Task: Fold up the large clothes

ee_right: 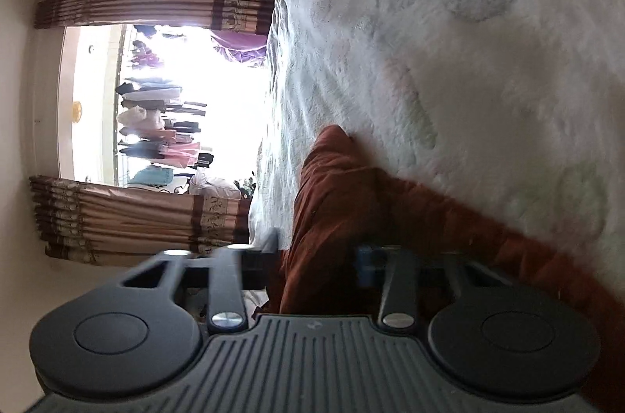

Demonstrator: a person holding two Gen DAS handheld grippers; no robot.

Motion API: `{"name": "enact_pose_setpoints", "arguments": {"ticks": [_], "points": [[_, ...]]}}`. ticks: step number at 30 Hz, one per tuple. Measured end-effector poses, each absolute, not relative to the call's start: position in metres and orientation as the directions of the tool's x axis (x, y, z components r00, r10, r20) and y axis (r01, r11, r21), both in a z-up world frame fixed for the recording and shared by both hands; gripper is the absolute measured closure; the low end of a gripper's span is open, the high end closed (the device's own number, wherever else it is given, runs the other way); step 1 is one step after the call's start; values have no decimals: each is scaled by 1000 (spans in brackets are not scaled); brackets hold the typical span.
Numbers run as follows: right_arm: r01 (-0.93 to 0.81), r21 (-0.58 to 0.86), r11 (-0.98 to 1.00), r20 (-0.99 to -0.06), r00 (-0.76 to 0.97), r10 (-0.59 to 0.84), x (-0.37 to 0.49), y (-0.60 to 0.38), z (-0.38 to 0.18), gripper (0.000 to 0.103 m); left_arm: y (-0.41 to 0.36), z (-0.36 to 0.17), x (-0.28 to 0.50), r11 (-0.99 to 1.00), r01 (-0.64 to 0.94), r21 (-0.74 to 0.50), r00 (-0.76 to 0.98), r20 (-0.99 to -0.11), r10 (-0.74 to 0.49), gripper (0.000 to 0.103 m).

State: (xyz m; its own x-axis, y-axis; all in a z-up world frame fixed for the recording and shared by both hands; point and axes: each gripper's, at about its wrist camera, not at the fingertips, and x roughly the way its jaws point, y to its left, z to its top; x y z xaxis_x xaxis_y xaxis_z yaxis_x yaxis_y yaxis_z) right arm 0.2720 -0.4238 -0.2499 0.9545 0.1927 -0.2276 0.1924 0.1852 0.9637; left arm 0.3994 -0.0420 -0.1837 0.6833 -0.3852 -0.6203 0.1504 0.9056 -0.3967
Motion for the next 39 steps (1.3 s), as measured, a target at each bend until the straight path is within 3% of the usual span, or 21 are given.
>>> {"name": "enact_pose_setpoints", "arguments": {"ticks": [5, 10, 14, 19, 24, 27, 30, 35, 37, 39], "points": [[193, 868, 458, -280, 951, 130, 254, -425, -196, 100, -33, -193, 404, 892, 127, -433, 668, -628, -400, 17], [397, 784, 477, -493, 866, 89, 272, -431, -233, 101, -33, -205, 409, 921, 129, -367, 648, -672, -359, 17], [354, 798, 487, -462, 879, 118, 265, -429, -236, 102, -21, -200, 410, 917, 119, -380, 634, -682, -365, 17], [321, 783, 533, -450, 884, 129, 250, -424, -195, 89, 8, -166, 395, 900, 104, -422, 713, -600, -364, 17], [341, 577, 742, -438, 896, -71, 248, -389, -136, 72, -5, -133, 400, 891, 193, -411, 762, -509, -399, 17], [228, 554, 801, -382, 924, 1, 265, -373, -125, 71, -26, -134, 413, 883, 251, -398, 747, -500, -438, 17], [164, 563, 810, -400, 912, 94, 289, -363, -136, 71, -49, -150, 429, 878, 272, -395, 707, -537, -461, 17], [216, 458, 862, -521, 851, 64, 324, -358, -160, 71, -69, -178, 442, 904, 267, -335, 669, -611, -424, 17], [252, 446, 859, -558, 828, 47, 329, -365, -171, 77, -75, -187, 446, 911, 274, -309, 656, -633, -412, 17], [287, 444, 849, -583, 812, 30, 334, -373, -182, 91, -76, -198, 452, 912, 278, -302, 636, -654, -410, 17]]}}
